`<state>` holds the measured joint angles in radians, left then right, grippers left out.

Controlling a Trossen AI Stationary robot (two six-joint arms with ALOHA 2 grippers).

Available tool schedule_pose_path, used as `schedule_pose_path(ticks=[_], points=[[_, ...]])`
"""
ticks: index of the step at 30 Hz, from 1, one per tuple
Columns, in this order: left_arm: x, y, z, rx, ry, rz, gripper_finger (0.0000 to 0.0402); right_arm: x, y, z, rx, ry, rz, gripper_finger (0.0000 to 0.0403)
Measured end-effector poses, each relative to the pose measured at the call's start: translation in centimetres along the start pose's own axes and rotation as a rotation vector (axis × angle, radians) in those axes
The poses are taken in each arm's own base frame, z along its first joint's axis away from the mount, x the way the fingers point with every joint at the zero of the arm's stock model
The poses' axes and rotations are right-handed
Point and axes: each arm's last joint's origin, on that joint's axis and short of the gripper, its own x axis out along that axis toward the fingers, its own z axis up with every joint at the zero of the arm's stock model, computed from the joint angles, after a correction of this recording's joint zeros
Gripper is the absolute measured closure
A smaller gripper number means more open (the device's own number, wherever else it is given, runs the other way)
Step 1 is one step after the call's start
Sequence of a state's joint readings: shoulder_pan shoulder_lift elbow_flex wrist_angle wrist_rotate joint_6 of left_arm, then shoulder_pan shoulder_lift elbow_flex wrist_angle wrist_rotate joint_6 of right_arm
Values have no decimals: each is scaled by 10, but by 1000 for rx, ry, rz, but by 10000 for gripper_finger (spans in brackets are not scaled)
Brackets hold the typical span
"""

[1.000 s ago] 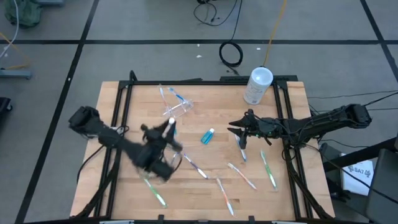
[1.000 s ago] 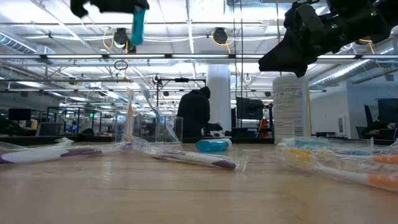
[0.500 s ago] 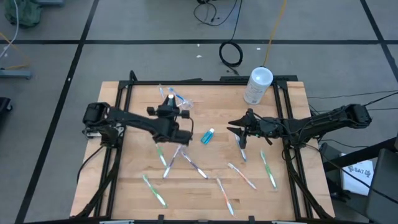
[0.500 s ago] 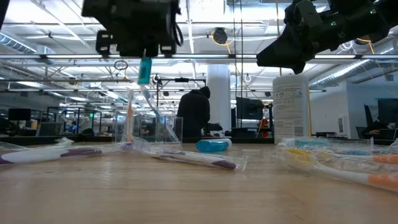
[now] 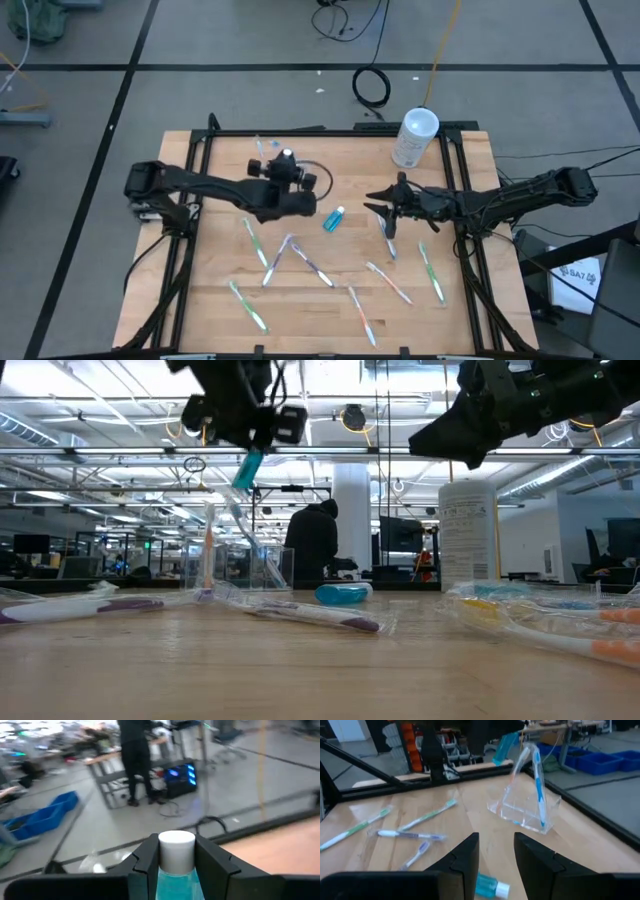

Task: Pick & Place toothbrushing station
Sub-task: Put the mouthwash into the transparent organizer

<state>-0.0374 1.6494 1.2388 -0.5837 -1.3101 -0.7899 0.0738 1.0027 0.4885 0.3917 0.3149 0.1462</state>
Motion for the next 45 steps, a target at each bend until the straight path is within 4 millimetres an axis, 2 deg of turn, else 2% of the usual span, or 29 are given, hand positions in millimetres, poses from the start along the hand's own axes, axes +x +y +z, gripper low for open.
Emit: schedule_pose_path(ticks=[5,8,14,17,19,22,24,27,29,31,34,38,42,45], points=[[-9,11,42,-6,-9,-180,298,0,0,2,-4,-18,3,289],[-11,17,57,-50,-15,-274,298,0,0,2,-4,-17,3,289],[-6,9,62,34,-28,-430,298,0,0,2,1,-15,4,289],[3,8,58,60,-28,-409,298,0,0,2,3,-15,4,289],[10,10,64,22,-61,-408,298,0,0,1,3,-15,4,289],[9,20,85,-12,-153,-474,298,0,0,1,3,-15,4,289],[2,33,102,-38,-229,-515,298,0,0,1,3,-15,4,289],[-6,51,116,-58,-271,-518,298,0,0,1,3,-14,4,289],[-7,59,110,-59,-247,-518,298,0,0,1,3,-14,4,289],[-2,60,96,-54,-242,-508,298,0,0,1,3,-14,4,289],[15,61,59,-68,-225,-478,298,0,0,2,4,-15,5,289],[35,67,15,-162,-277,-562,298,0,0,2,24,-15,5,289],[41,78,-25,-213,-289,-556,298,0,0,1,18,-14,5,289],[41,85,-44,-204,-293,-550,298,0,0,2,-8,-15,2,289]])
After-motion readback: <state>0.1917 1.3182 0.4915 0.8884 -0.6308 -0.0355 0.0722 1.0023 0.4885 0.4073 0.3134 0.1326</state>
